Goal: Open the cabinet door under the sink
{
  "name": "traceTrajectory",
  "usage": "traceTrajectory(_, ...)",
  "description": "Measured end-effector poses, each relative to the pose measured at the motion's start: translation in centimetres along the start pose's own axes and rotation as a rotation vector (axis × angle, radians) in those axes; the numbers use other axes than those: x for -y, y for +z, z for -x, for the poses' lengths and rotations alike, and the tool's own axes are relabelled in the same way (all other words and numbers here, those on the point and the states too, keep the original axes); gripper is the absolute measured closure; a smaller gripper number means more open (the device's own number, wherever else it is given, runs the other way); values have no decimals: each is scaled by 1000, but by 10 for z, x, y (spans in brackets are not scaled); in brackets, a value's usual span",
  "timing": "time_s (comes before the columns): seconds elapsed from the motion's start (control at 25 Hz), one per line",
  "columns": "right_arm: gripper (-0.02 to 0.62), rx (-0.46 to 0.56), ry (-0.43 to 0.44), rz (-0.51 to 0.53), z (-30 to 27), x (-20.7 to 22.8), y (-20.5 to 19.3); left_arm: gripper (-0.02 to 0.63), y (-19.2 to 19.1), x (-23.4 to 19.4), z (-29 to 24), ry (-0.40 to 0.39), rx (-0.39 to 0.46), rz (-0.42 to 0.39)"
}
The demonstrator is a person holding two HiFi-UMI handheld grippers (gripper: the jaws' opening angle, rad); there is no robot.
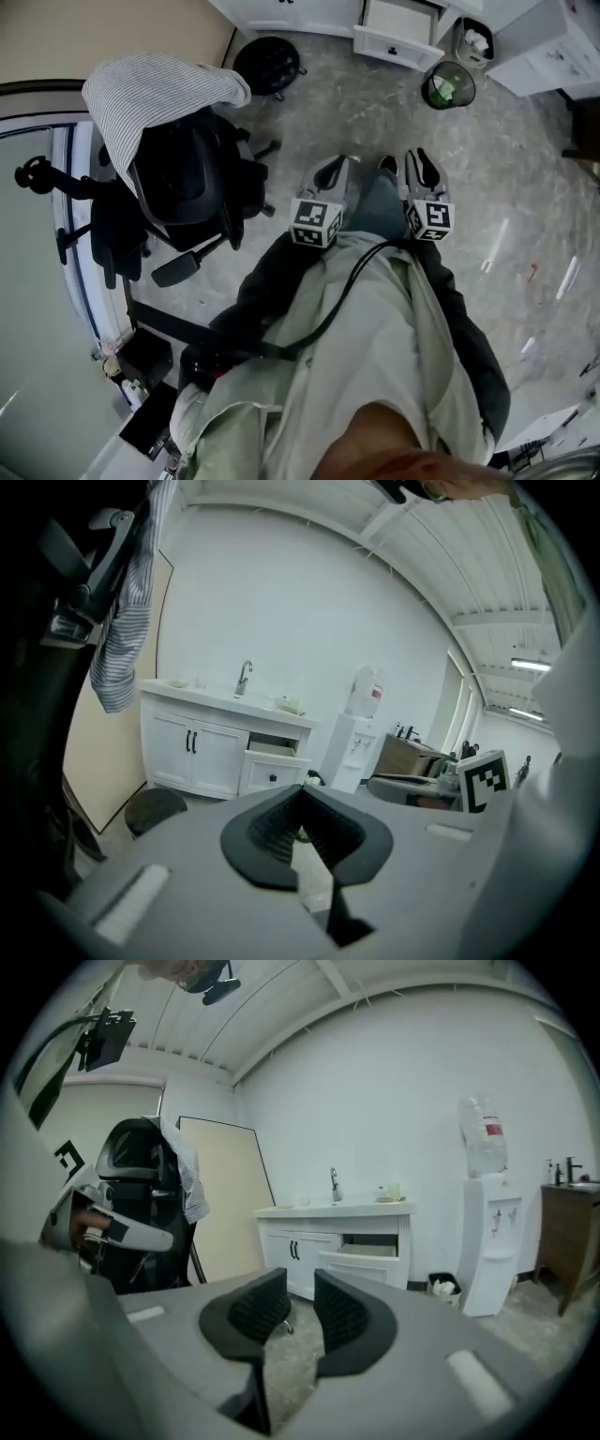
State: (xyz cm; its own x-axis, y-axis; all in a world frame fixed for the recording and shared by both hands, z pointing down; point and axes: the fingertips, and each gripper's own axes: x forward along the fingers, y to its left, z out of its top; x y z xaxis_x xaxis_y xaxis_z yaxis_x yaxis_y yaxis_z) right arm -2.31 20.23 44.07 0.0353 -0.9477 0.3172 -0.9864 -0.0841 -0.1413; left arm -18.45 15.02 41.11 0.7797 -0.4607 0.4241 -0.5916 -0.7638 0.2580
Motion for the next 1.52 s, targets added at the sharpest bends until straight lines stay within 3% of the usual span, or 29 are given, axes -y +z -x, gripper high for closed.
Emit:
traceTrajectory(0.28, 499, 28, 68, 28, -36, 45, 48, 598, 42, -14, -42, 99, 50, -8)
traceTrajectory(0.56, 499, -5, 185, 87, -55, 63, 67, 598, 71, -11, -69, 165, 110, 12)
traceTrajectory(0.76, 499, -25, 211, 136, -52, 70, 68, 598, 73, -2, -82, 166, 113, 30)
traceTrajectory(1.12, 500, -56, 218, 113, -50, 92, 65, 598, 72, 10, -103, 156, 96, 55)
traceTrajectory(1.52, 594, -54, 343, 172, -57, 67, 70, 598, 80, 3, -112, 154, 104, 45)
